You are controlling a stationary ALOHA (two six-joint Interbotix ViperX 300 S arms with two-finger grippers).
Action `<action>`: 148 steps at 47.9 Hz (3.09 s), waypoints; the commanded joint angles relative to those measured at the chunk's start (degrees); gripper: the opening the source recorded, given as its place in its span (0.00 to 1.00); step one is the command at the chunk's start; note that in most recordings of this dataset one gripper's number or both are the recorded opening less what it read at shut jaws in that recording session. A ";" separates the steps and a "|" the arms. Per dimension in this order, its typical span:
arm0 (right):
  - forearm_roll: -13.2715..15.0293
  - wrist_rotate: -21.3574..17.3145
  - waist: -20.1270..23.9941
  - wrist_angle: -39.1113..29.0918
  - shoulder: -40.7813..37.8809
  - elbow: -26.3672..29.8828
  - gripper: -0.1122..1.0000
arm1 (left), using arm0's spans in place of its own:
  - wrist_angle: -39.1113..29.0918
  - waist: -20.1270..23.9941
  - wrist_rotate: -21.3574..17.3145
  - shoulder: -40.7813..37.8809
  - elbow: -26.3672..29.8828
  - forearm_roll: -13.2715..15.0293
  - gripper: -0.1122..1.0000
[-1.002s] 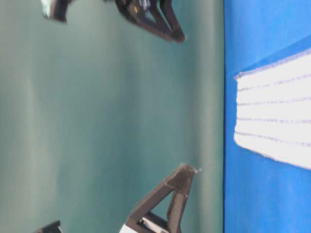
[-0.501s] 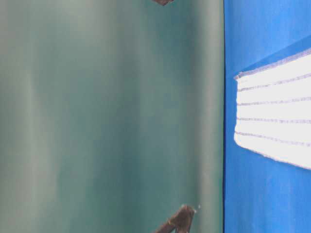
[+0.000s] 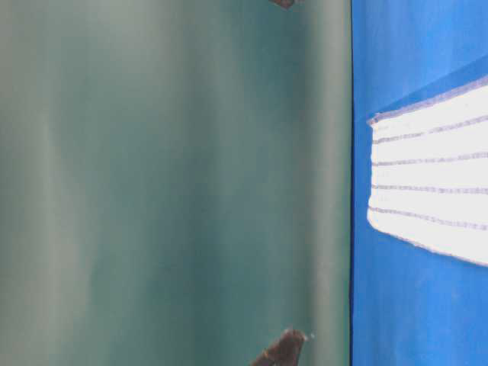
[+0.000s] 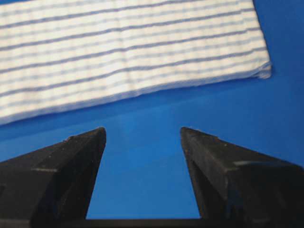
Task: Fold the blue towel.
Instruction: 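Move both grippers to the top end of the vertical strip, then grasp the top corners of the strip with both grippers, then fold the top end down onto the bottom half and release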
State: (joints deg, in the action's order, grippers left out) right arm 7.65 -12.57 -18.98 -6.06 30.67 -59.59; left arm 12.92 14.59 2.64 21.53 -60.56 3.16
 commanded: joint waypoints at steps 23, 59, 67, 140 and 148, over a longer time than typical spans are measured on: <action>3.25 0.35 -12.83 8.70 -18.90 12.66 0.79 | 0.97 11.95 -4.22 -16.52 14.06 -0.18 0.65; 2.81 0.09 -16.26 19.78 -43.33 22.32 0.79 | 9.84 16.17 -4.13 -40.69 26.98 -0.18 0.65; 2.46 0.09 -16.26 20.21 -44.30 22.24 0.78 | 9.93 15.64 -4.04 -42.45 27.60 -0.18 0.65; 2.37 -0.44 -10.20 18.98 -36.12 17.93 0.16 | 6.42 9.32 -6.50 -32.78 22.50 -0.18 0.14; 0.88 -1.41 -4.39 18.46 -32.08 14.06 0.16 | 6.15 3.60 -5.01 -28.30 18.28 0.09 0.14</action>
State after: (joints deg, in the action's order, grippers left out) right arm 9.23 -13.80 -25.66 12.30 -4.48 -44.65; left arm 18.81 20.92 -2.99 -10.28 -41.13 3.16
